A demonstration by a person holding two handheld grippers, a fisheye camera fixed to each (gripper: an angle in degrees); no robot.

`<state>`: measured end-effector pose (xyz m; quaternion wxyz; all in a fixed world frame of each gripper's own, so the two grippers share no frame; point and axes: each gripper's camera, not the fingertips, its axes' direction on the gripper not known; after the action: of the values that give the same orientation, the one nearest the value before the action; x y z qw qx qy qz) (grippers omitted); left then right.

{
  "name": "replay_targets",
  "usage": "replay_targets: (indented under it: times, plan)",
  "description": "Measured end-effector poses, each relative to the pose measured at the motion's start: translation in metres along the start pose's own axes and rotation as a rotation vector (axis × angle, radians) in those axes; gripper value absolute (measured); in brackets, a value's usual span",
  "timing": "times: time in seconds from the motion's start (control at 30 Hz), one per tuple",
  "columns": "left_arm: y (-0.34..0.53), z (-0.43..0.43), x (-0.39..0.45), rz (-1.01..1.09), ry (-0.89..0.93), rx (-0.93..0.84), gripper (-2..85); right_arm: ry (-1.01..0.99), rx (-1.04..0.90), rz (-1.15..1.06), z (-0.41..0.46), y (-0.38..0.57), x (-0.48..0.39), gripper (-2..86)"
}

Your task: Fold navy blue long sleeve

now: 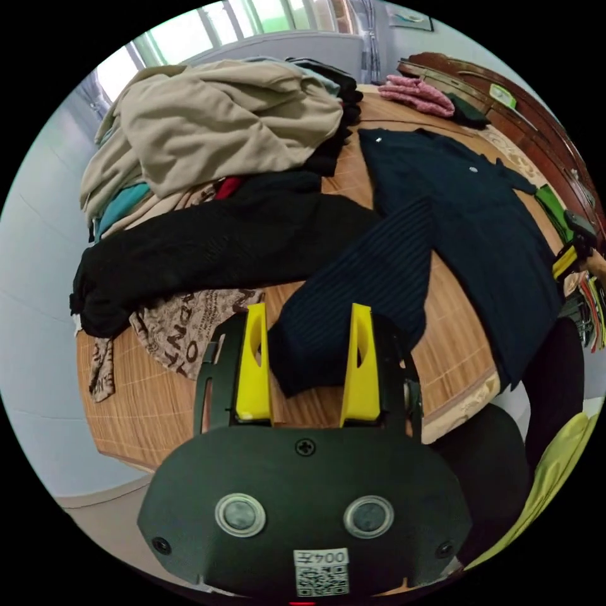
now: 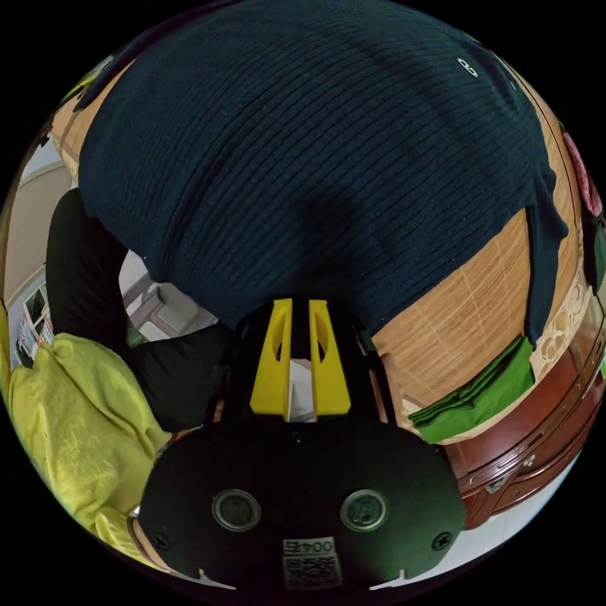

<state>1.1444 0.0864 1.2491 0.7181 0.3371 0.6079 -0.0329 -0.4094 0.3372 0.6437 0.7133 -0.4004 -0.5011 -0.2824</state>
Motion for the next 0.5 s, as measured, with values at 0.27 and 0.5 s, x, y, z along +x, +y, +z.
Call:
replay_targets:
  times: [0.27,0.5]
  plan:
    - [0.008,0.040,-0.022,-0.027,0.122,-0.028,12.5,0.010,-0.068,-0.018,0.004,-0.021,-0.003,5.0]
    - [0.005,-0.040,-0.025,0.024,-0.041,0.056,3.4,0.071,-0.130,-0.077,0.011,-0.029,-0.016,5.2]
